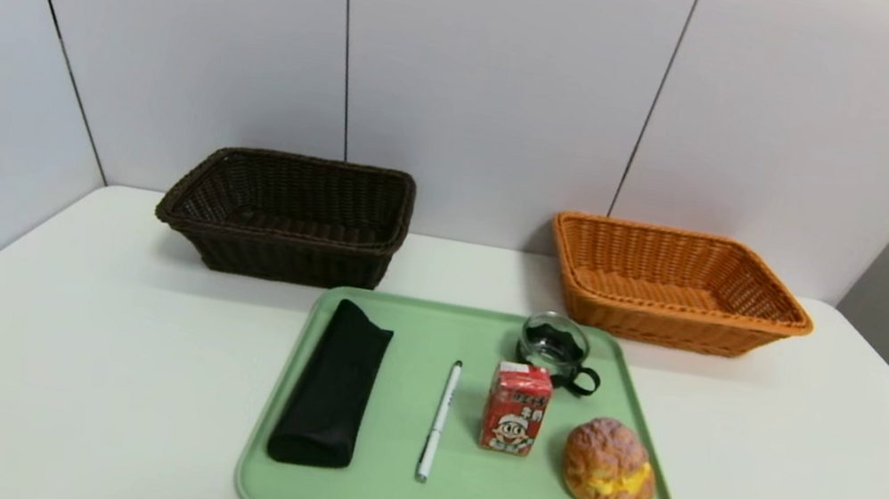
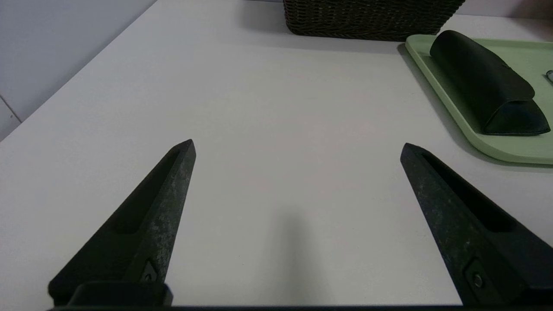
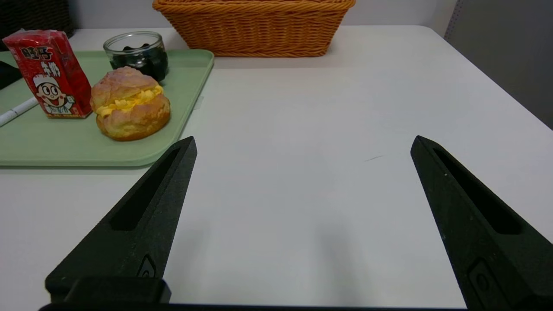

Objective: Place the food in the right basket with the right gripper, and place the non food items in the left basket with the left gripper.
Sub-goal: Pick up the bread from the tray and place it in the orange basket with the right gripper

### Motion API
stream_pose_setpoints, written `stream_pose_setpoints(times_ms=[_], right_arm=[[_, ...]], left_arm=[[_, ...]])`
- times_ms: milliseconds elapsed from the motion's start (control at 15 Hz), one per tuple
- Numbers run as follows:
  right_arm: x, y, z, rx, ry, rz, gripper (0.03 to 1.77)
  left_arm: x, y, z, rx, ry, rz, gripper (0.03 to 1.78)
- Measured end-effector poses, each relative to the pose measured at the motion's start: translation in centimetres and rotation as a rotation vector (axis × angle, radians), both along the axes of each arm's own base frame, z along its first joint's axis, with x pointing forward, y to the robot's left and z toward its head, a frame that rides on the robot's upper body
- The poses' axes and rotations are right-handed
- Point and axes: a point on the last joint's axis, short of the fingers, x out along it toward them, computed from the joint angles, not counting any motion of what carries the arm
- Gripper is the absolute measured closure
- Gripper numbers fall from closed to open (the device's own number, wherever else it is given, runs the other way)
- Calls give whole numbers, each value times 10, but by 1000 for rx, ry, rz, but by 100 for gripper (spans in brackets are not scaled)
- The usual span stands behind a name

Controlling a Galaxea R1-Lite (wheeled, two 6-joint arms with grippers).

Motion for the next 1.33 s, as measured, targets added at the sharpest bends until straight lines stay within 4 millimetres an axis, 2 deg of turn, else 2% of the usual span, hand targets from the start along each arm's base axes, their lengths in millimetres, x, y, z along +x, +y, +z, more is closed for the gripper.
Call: stream_pose_setpoints(times_ms=[467,533,667,867,1000,1133,1333], right_arm=[[0,0,-1,-10,7,-1,9],[0,0,1,-25,7,6,9],[-4,1,19,-35,-13,29,9],[-3,2,71,-27,23,79,9],[16,2,114,-16,90,102,9],[47,3,156,-3,149,123,9],[112,7,225,49,202,160,9]], left_arm=[[0,0,1,20,0,3,12],[-2,0,6,44,-11,2,12],[-9,0,29,77,-36,-2,12],[-13,-1,72,84,41,-46,12],[-3,-2,102,78,110,-85,12],[17,-2,133,62,178,-103,12],[57,-3,175,39,271,-117,12]])
